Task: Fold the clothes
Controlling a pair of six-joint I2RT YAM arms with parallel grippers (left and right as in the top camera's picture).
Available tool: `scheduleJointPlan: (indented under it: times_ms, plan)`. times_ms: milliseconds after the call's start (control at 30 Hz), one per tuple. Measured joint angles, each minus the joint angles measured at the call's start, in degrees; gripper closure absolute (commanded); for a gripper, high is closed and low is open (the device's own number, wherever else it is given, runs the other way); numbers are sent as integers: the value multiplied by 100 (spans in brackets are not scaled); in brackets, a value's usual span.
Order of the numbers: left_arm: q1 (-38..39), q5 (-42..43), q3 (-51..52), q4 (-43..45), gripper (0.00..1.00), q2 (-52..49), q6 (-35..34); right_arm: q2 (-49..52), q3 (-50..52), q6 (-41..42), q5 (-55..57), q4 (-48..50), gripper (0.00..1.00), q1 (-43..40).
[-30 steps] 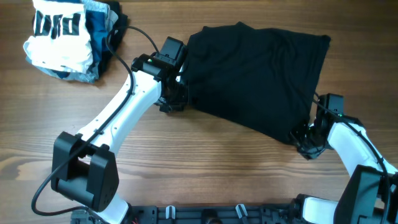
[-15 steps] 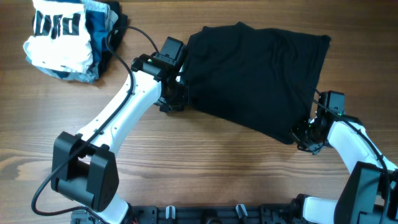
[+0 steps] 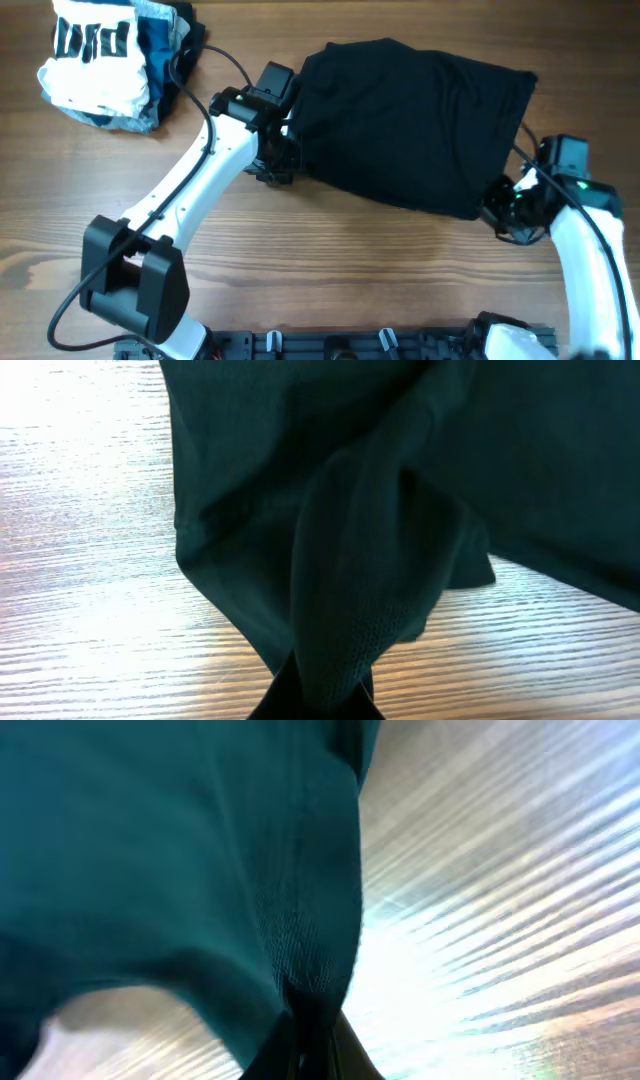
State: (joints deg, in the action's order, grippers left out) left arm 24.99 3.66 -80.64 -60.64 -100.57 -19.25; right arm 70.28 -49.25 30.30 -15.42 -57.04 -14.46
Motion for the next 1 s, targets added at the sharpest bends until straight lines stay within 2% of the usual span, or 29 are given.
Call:
scheduleJointPlan:
  times_ms: [267,633,733,1000]
  plan:
    - [0,0,0,-4,96,39,0,-1325,-240,-15,46,-660,96,0]
    - [258,-83,0,-837,96,173,7,-1665,-240,199,361,-1016,96,-37]
    - [420,-295,0,-505,96,186,11,-1469,-243,221,546,-898,96,-197]
    - [227,-778,0,1298,96,188,46,-92,-243,105,813,-157,96,-612]
